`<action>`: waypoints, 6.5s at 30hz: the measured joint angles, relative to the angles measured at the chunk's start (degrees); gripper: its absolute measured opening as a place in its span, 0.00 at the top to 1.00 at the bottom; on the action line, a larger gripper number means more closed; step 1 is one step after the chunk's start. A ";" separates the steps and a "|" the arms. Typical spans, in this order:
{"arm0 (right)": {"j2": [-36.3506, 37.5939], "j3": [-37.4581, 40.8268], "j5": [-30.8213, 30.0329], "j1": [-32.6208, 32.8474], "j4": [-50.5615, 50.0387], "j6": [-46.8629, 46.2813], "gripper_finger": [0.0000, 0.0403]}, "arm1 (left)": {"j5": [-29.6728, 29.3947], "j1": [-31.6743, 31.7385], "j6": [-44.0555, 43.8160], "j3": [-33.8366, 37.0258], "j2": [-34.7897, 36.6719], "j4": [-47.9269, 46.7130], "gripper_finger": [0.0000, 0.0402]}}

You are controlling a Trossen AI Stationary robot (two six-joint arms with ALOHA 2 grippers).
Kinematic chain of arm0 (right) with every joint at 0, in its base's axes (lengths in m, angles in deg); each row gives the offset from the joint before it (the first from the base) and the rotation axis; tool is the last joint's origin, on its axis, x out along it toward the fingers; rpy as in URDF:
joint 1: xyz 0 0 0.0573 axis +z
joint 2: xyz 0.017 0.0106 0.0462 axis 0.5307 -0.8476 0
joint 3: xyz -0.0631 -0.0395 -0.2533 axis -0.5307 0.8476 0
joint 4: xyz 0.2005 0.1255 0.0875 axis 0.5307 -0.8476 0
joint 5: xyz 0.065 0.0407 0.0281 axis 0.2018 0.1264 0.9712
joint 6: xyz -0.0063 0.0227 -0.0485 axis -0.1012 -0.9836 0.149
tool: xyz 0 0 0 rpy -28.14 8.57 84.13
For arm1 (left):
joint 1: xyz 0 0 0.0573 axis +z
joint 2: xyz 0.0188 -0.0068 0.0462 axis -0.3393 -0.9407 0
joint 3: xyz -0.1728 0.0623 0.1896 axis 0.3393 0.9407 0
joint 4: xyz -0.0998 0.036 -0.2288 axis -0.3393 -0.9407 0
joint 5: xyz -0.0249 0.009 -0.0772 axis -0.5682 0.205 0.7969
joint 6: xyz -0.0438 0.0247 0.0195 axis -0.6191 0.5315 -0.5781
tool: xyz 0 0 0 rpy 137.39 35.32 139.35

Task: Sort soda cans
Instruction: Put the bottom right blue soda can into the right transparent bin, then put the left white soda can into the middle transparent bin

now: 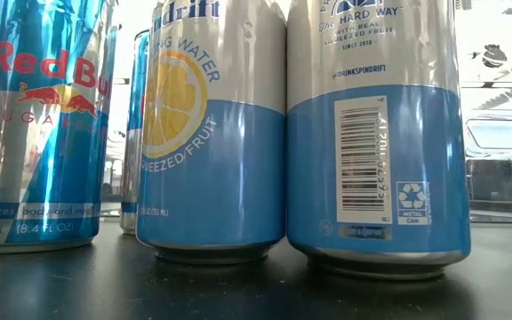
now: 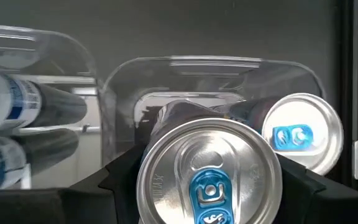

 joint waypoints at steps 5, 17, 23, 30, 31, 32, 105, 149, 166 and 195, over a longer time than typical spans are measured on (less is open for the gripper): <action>-0.01 2.91 0.62 -1.24 5.30 2.55 0.42 | -0.04 0.00 -0.01 0.00 0.00 0.00 0.17; -0.02 5.79 1.16 -3.24 8.74 5.06 0.42 | -0.09 0.00 -0.02 0.00 -0.02 0.00 0.17; -0.02 5.79 2.20 -3.24 8.82 7.25 0.42 | -0.09 0.00 -0.03 0.00 0.00 0.00 0.17; -0.04 5.79 1.97 -3.24 8.90 7.29 0.42 | -0.09 0.00 -0.04 0.00 -0.02 0.00 0.17; -0.04 5.79 1.95 -3.24 8.93 7.26 0.42 | -0.09 0.00 -0.02 0.00 -0.02 0.00 0.17; -0.04 5.79 1.96 -3.24 9.01 7.26 0.42 | -0.09 0.00 -0.02 0.00 -0.01 0.00 0.17; 6.25 5.70 -2.87 38.90 11.82 -19.52 0.29 | -11.24 -7.91 -22.86 -7.32 -12.07 -4.69 0.20; 6.23 5.70 -13.47 55.44 9.06 -30.42 0.29 | -2.97 -14.29 -52.09 -33.16 -37.81 -33.69 0.13; 6.21 5.70 -18.22 55.44 10.76 -30.03 0.29 | 5.13 -14.94 -52.58 -33.16 -38.89 -29.29 0.09; -1.95 5.70 -17.56 55.71 19.52 -30.43 0.29 | 10.60 -44.06 -95.86 -25.97 -45.38 -28.43 0.09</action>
